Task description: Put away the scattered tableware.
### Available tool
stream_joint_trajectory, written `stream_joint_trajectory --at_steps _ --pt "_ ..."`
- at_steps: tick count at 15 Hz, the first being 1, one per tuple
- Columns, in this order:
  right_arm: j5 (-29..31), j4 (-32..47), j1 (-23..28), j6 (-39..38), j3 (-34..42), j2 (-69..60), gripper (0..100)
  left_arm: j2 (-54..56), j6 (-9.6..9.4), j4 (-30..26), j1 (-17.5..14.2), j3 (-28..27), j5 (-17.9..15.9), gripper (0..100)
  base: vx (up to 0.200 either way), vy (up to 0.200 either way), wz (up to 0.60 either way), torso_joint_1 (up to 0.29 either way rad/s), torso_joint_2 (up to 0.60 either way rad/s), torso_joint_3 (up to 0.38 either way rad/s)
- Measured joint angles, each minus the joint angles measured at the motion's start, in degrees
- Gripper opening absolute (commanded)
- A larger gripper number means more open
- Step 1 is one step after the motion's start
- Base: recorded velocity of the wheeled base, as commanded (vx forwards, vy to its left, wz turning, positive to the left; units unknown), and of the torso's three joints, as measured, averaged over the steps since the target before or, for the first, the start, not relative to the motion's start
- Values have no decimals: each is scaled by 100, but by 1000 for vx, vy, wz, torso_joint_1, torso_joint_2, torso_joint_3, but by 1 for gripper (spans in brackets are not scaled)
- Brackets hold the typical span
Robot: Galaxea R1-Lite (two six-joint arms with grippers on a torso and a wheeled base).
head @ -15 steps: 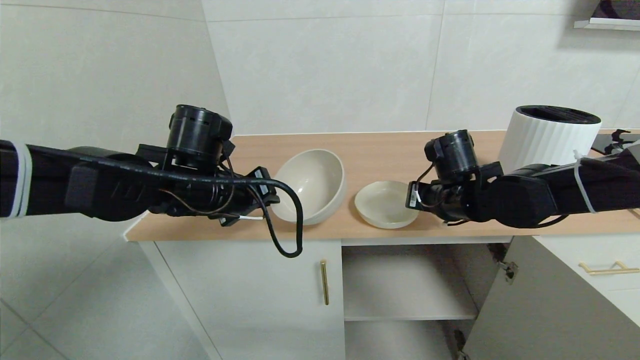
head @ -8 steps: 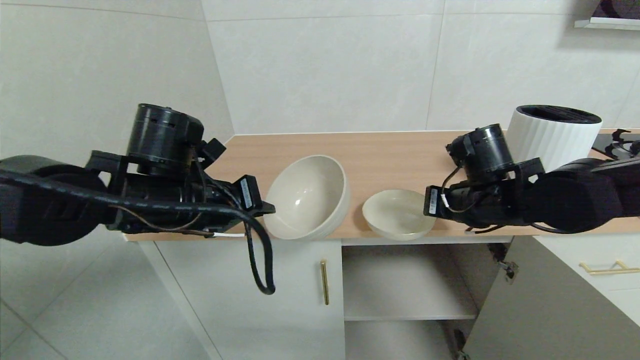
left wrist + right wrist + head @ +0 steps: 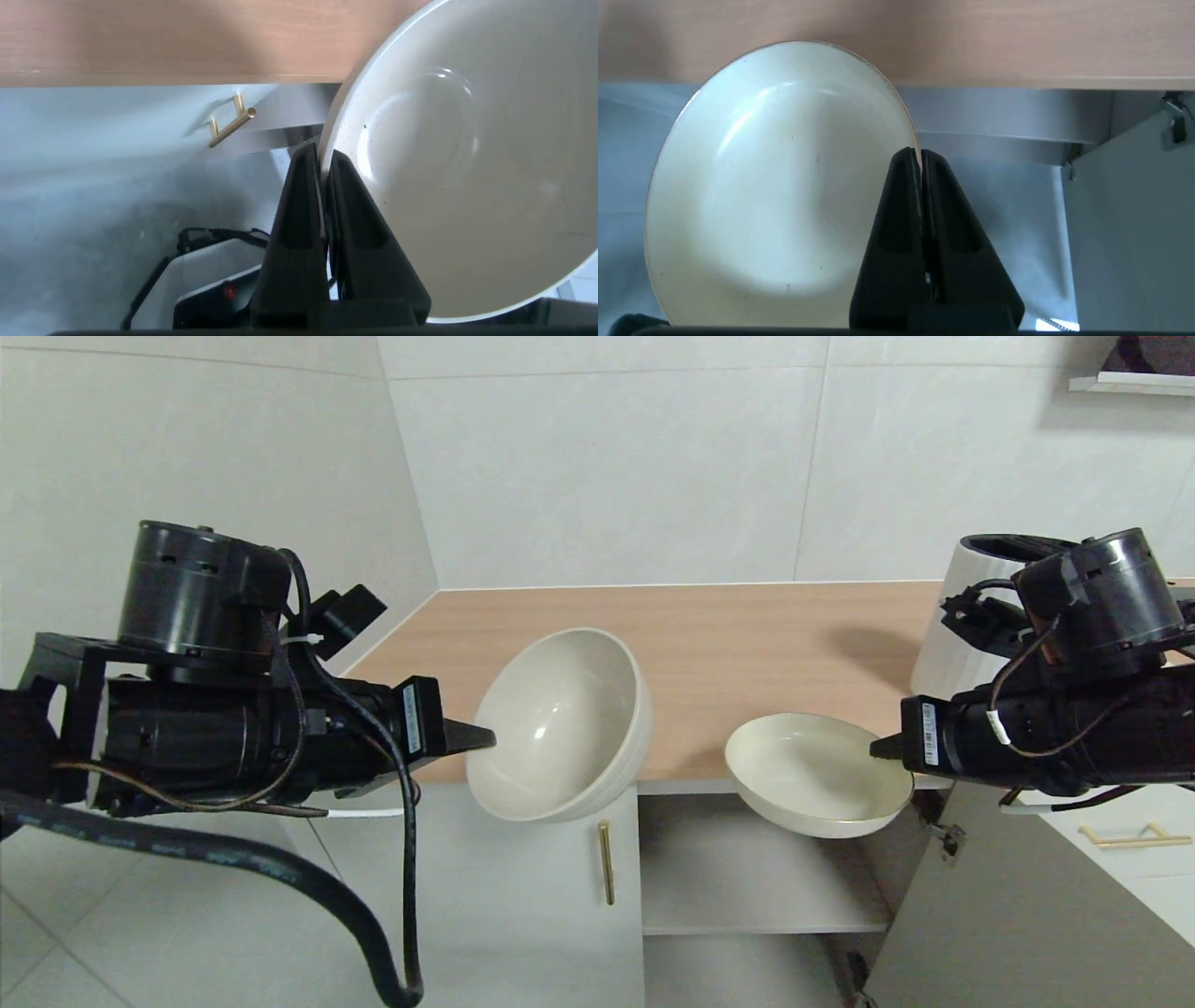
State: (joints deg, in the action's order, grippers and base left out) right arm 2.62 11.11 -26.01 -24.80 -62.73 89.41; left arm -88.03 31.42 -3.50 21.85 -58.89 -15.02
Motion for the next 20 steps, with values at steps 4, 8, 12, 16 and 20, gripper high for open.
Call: stream_joint_trajectory --at_steps 4,8,12,16,20 --pt "6 -22 -2 9 41 -46 0 -6 -7 -5 17 11 -4 0 -50 0 0 4 1 -1" --pt "11 -29 5 9 41 -27 0 -12 -7 0 11 10 0 0 0 0 0 0 0 0" --pt "9 -30 5 11 41 48 0 -43 -7 5 12 10 0 0 0 0 0 0 0 0" --pt "16 -40 2 9 41 111 0 -72 -7 6 12 10 5 0 0 0 0 0 0 0" --pt "17 -99 2 30 44 168 0 -100 -7 6 11 10 5 0 0 0 0 -146 358 201"
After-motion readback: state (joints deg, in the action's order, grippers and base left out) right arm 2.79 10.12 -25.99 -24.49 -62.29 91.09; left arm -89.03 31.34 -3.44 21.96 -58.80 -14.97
